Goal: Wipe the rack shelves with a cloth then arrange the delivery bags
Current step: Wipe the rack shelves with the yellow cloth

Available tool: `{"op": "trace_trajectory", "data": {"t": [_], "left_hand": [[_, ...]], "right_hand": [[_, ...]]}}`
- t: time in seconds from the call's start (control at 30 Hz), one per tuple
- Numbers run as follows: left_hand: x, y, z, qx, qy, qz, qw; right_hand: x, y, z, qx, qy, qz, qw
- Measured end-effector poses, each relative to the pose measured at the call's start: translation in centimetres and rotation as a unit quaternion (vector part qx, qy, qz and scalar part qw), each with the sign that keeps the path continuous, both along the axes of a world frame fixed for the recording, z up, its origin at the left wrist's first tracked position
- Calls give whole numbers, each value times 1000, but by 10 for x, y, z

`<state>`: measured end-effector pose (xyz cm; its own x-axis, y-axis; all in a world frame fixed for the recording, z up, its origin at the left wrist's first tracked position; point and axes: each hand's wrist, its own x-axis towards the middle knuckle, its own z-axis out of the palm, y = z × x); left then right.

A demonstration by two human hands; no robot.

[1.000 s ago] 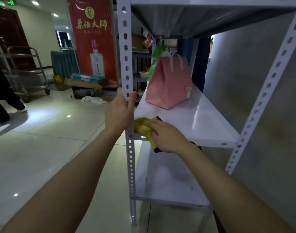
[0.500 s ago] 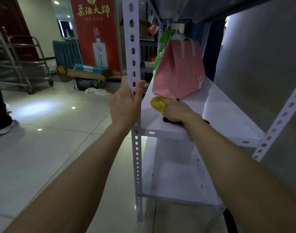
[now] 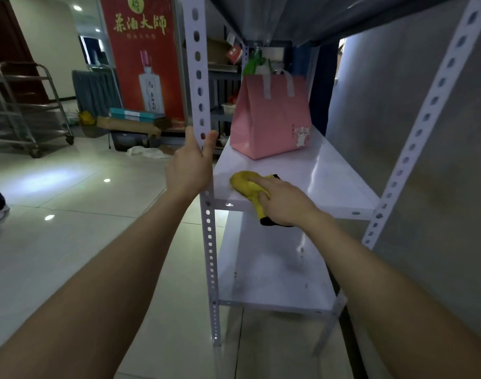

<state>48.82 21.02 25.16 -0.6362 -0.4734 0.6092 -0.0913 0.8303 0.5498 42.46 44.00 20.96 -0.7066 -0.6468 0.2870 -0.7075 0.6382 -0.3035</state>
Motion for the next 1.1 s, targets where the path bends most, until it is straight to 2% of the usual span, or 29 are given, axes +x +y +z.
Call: {"op": "trace_trajectory", "data": {"t": [0.17, 0.37, 0.5, 0.6, 0.73, 0.8, 0.97, 1.1], "left_hand": [[35, -12, -40, 94, -128, -125, 979], [110, -9, -148, 153, -219, -105, 958], [137, 1, -192, 158, -247, -121, 948], [135, 10, -210, 151, -261, -124, 945], [120, 19, -224, 151, -257, -127, 946], [112, 17, -227, 159, -237, -118, 951], [91, 1, -239, 204, -199, -106, 952], [66, -13, -250, 212, -261, -172, 926]], "right_hand": [[8, 68, -12, 30, 101, -58, 993], [44, 75, -16, 0, 157, -92, 983], [92, 89, -52, -76, 101, -49, 991], [113, 93, -111, -62, 53, -46, 996], [114, 79, -195, -47, -90, -113, 988], [106, 66, -226, -32, -126, -123, 984], [55, 15, -256, -46, -139, -126, 981], [20, -13, -295, -56, -137, -147, 978]]}}
